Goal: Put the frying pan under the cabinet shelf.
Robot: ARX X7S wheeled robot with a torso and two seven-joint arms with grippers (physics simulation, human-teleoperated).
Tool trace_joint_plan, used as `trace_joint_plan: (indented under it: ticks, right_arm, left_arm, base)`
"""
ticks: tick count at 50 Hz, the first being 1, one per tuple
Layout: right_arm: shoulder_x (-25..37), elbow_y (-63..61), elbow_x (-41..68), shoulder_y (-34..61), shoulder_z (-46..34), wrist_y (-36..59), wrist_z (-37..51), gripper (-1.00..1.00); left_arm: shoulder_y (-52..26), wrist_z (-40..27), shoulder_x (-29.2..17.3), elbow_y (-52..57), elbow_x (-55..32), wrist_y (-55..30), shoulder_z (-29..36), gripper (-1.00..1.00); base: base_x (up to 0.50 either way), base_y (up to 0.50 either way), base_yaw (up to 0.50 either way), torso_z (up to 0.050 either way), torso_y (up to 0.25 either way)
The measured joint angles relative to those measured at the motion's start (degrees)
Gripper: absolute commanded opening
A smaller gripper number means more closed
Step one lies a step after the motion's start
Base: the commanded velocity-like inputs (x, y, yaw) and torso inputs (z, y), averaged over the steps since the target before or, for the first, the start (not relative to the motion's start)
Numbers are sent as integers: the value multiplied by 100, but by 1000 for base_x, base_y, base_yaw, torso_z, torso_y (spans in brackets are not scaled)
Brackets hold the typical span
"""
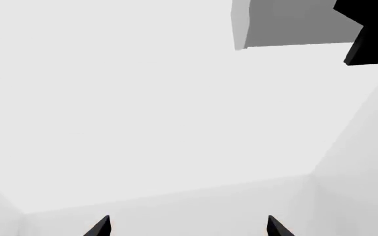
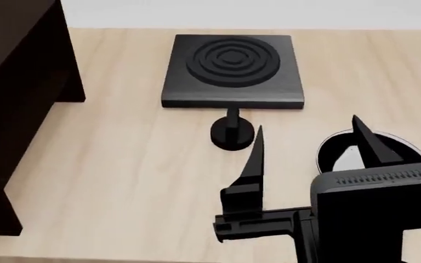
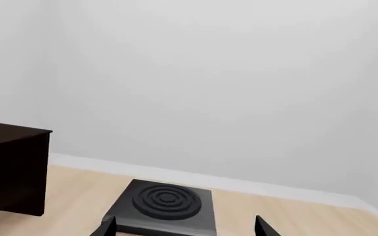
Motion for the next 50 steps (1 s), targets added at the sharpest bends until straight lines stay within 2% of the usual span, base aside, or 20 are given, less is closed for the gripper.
trace_joint_plan:
  ticks: [15,28,34,50]
  right_arm:
    - [121,56,208,-40,-20,-177,157,100]
    - [199,87,384,-163,25,-412,226,100]
    - [192,104,516,-215,103,-510,261,100]
    - [281,169,657,-347,157,-762,329,100]
  left_arm:
    - [-91,3,10,-100,102,-80,77,100]
    - [-133,-12,-10,-139,138,-132,119,100]
    - [-168,-22,-28,-155,135,-171,132,100]
    - [-269,-43,-53,-172,157,-296,184,100]
  base:
    - [111,500,0,0,0]
    - [324,435,0,0,0]
    - [334,-109,0,0,0]
    - [-24,-214,0,0,0]
